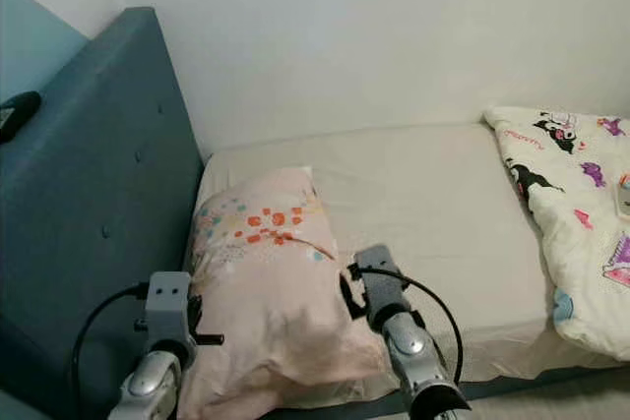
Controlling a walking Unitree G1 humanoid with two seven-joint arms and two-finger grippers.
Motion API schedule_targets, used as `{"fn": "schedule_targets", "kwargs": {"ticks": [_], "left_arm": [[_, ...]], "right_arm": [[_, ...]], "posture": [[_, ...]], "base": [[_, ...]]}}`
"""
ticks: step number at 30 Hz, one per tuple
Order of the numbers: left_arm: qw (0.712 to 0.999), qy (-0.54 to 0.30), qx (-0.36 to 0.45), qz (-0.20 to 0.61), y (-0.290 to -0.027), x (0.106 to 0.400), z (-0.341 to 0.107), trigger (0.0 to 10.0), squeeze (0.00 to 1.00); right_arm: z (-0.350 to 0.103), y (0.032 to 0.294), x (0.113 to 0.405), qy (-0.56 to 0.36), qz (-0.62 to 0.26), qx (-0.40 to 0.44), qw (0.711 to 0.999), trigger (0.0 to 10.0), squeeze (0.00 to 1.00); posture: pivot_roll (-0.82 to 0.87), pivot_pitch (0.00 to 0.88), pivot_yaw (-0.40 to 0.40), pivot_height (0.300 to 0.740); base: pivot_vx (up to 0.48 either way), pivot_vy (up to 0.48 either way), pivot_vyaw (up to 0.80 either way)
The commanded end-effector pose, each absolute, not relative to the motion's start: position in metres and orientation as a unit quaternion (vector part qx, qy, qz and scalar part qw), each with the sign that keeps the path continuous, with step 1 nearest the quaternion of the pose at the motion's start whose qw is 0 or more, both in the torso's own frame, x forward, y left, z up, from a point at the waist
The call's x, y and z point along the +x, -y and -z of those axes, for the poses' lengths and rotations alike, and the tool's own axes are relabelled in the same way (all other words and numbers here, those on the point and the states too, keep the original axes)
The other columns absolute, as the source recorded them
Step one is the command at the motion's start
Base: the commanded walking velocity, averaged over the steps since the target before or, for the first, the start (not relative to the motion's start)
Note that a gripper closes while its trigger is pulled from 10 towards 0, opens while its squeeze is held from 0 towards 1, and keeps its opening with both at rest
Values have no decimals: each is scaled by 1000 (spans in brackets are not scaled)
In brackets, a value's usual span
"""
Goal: Clean up the room
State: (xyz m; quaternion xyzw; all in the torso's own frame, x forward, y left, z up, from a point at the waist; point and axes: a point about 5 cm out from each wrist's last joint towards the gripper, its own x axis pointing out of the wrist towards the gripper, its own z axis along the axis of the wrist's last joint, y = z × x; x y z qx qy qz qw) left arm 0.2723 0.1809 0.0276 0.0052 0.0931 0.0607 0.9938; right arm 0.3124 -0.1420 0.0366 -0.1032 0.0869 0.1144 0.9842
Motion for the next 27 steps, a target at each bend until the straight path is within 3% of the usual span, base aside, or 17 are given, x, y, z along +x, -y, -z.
{"fn": "schedule_targets", "kwargs": {"ticks": [1, 9, 27], "left_arm": [[993, -93, 6, -68, -183, 270, -25, 10000, 0], [992, -122, 9, -20, -173, 266, -16, 10000, 0], [990, -140, 6, -27, -192, 267, -16, 10000, 0]], "right_arm": [[-30, 140, 308, -104, -118, -87, 984, 10000, 0], [-15, 140, 300, -154, -113, -86, 978, 10000, 0], [-25, 140, 312, -147, -116, -81, 979, 10000, 0]], "posture": [[-31, 22, -6, 740], [-10, 31, -18, 740], [6, 40, -22, 740]], "base": [[0, 0, 0], [0, 0, 0], [0, 0, 0]]}}
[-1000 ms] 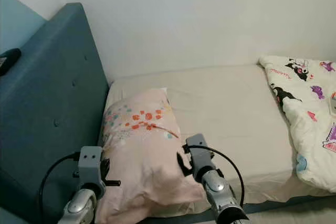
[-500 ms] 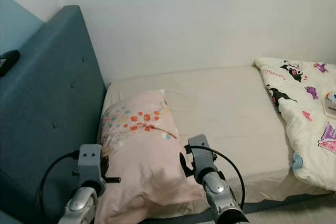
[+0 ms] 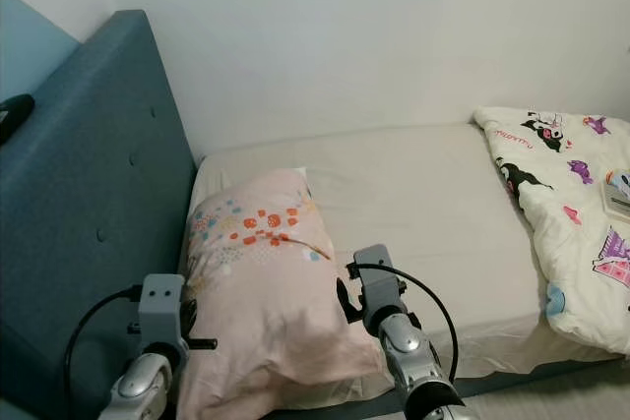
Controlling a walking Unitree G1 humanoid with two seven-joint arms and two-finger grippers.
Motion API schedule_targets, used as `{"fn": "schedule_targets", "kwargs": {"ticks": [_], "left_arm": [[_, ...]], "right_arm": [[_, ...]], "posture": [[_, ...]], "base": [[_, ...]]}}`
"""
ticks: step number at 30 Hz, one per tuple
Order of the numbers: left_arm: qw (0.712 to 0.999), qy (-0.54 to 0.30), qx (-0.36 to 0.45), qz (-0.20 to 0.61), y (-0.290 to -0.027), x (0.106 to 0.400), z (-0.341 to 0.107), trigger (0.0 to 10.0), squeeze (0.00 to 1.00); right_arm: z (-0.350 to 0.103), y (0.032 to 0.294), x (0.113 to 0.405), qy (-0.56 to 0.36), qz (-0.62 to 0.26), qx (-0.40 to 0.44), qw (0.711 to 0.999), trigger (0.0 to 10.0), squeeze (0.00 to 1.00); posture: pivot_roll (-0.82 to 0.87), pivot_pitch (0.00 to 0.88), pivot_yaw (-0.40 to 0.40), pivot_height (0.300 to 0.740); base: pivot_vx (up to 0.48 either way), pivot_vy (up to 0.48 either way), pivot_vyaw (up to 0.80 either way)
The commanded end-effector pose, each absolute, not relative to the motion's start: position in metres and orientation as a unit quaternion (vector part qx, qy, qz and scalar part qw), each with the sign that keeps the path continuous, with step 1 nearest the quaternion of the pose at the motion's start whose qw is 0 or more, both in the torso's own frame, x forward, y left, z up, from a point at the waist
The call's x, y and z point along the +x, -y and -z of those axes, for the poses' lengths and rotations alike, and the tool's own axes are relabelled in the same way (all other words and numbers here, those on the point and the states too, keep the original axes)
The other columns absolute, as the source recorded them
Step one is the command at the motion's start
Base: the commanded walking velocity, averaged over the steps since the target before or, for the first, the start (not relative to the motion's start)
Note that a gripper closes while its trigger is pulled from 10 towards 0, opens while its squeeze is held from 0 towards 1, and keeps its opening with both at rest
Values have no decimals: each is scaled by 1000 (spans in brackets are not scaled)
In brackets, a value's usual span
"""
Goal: Clean up the room
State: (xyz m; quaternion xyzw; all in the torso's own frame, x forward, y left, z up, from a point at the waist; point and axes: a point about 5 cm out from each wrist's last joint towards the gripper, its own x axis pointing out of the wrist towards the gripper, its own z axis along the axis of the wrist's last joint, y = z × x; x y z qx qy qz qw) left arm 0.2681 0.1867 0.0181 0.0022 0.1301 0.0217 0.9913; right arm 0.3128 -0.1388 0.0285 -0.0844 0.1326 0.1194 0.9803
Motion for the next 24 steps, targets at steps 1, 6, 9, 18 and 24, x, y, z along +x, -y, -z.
{"fn": "schedule_targets", "kwargs": {"ticks": [1, 6, 9, 18, 24], "left_arm": [[989, -142, 8, -29, -193, 267, -16, 10000, 0], [990, -139, 6, -32, -195, 267, -17, 10000, 0], [991, -129, 3, -30, -194, 268, -21, 10000, 0], [993, -115, 25, -25, -198, 283, -33, 10000, 0], [993, -112, 7, -32, -201, 287, -36, 10000, 0]], "right_arm": [[-26, 139, 313, -148, -117, -83, 978, 10000, 0], [-27, 138, 315, -148, -118, -84, 978, 10000, 0], [-30, 138, 317, -142, -116, -78, 980, 10000, 0], [-38, 135, 325, -136, -128, -78, 979, 10000, 0], [-39, 137, 326, -134, -113, -67, 982, 10000, 0]], "posture": [[10, 40, -28, 740], [10, 48, -26, 740], [15, 47, -28, 740], [16, 59, -28, 740], [20, 61, -22, 740]], "base": [[0, 0, 0], [0, 0, 0], [0, 0, 0], [0, 0, 0], [0, 0, 0]]}}
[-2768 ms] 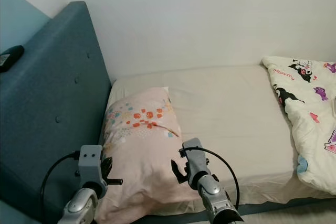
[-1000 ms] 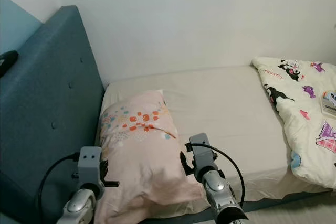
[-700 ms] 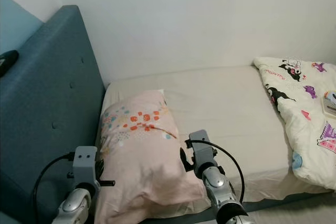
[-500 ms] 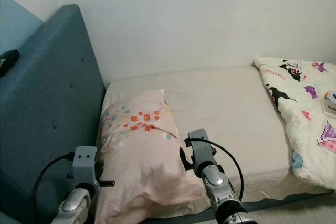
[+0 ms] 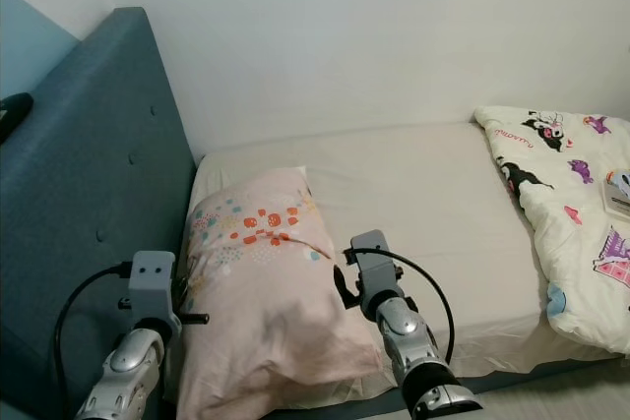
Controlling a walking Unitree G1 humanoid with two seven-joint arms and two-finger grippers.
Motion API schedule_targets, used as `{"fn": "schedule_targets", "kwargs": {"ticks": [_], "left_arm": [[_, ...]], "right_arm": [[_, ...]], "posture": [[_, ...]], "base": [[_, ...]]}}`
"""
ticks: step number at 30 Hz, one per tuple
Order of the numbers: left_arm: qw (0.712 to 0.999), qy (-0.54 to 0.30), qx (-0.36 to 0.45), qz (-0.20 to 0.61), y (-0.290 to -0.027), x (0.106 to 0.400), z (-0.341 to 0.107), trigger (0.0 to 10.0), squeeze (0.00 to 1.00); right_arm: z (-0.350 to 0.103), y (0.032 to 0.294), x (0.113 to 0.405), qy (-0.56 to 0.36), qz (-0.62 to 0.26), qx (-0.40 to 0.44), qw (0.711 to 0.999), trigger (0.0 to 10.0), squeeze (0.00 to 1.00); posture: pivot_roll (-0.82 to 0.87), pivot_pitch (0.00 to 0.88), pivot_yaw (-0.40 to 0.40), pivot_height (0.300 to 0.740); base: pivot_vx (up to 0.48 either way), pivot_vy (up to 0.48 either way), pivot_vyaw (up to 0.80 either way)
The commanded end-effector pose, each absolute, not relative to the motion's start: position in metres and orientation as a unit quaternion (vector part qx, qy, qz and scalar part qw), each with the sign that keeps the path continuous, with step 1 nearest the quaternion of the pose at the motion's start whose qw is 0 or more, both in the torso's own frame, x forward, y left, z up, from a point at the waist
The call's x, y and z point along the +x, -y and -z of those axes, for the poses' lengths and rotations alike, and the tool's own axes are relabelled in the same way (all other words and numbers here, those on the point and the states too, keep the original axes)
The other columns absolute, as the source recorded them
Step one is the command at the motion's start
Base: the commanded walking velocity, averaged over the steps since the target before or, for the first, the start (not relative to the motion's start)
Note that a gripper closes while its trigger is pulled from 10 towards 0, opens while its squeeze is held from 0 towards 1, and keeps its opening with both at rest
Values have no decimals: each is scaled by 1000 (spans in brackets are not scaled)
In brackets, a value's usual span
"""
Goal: Clean up the room
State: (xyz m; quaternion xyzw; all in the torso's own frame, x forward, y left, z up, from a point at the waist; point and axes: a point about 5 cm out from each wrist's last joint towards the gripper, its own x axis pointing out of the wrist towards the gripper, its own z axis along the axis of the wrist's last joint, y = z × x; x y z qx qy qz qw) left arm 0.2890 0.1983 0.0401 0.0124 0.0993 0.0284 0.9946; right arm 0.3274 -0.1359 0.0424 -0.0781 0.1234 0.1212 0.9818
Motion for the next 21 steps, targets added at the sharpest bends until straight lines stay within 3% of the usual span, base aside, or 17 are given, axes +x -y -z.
{"fn": "schedule_targets", "kwargs": {"ticks": [1, 14, 21], "left_arm": [[993, -111, 7, -29, -201, 287, -36, 10000, 0], [991, -129, 18, 10, -194, 276, -26, 10000, 0], [991, -128, 4, -40, -206, 267, -21, 10000, 0]], "right_arm": [[-39, 136, 326, -135, -113, -66, 982, 10000, 0], [-35, 143, 322, -135, -118, -73, 981, 10000, 0], [-30, 149, 317, -141, -111, -75, 981, 10000, 0]], "posture": [[20, 63, -22, 740], [11, 45, -22, 740], [12, 40, -23, 740]], "base": [[0, 0, 0], [0, 0, 0], [0, 0, 0]]}}
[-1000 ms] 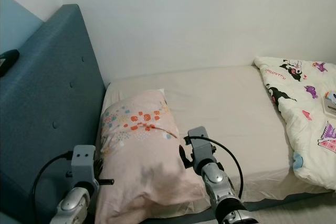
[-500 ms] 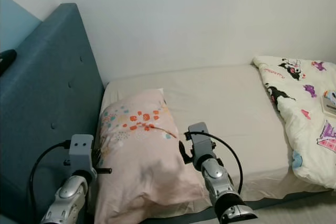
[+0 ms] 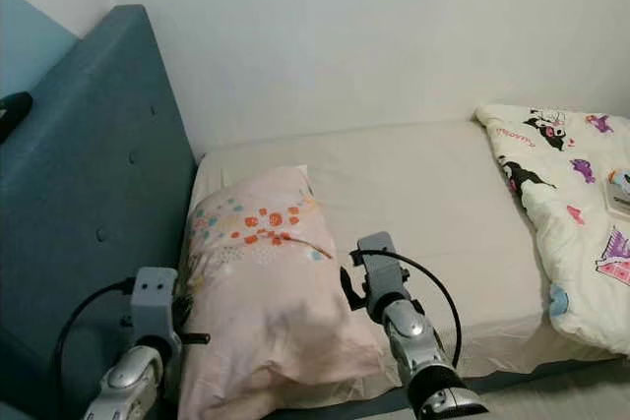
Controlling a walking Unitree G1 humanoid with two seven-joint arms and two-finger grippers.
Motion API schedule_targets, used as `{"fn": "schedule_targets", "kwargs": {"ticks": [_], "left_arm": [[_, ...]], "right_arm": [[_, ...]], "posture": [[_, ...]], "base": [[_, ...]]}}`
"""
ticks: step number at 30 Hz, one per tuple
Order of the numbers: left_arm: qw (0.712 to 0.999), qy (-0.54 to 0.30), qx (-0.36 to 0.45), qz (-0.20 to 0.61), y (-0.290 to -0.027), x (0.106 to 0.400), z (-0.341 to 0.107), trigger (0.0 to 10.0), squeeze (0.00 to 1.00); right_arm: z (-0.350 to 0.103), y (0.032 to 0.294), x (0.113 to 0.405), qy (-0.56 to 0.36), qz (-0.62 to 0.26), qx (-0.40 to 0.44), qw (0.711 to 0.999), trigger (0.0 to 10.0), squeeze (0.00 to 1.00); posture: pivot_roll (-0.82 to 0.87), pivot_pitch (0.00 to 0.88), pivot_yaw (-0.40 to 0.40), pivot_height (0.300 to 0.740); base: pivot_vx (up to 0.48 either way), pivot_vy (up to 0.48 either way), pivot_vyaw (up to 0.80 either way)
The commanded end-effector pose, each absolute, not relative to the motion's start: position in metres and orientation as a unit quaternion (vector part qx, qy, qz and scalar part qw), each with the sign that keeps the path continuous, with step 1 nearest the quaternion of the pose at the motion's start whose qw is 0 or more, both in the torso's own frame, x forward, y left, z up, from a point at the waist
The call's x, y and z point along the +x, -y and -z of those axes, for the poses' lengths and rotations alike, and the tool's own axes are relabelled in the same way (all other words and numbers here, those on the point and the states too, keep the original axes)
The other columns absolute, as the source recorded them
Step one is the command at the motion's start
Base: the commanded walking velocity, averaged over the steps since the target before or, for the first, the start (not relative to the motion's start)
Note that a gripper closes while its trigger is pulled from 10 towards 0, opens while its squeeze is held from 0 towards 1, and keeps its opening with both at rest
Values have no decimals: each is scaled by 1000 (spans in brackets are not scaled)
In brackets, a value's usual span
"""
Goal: Clean up the room
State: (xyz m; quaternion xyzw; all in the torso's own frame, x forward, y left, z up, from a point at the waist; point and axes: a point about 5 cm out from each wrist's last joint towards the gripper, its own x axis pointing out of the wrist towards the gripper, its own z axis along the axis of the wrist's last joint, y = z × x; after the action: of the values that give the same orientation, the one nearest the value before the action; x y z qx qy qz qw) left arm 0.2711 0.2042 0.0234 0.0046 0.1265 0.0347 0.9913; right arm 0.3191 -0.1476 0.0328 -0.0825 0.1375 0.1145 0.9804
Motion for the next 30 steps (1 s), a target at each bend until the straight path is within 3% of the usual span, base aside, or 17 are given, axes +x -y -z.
{"fn": "schedule_targets", "kwargs": {"ticks": [1, 19, 30], "left_arm": [[992, -123, -2, -35, -206, 266, -21, 10000, 0], [993, -119, 20, 15, -191, 259, -20, 10000, 0], [993, -113, 25, 2, -200, 264, -25, 10000, 0]], "right_arm": [[-28, 148, 315, -145, -114, -76, 980, 10000, 0], [-15, 148, 301, -153, -94, -50, 982, 10000, 0], [-15, 146, 302, -155, -94, -53, 982, 10000, 0]], "posture": [[12, 41, -22, 740], [21, 31, 13, 740], [30, 33, 21, 740]], "base": [[0, 0, 0], [0, 0, 0], [0, 0, 0]]}}
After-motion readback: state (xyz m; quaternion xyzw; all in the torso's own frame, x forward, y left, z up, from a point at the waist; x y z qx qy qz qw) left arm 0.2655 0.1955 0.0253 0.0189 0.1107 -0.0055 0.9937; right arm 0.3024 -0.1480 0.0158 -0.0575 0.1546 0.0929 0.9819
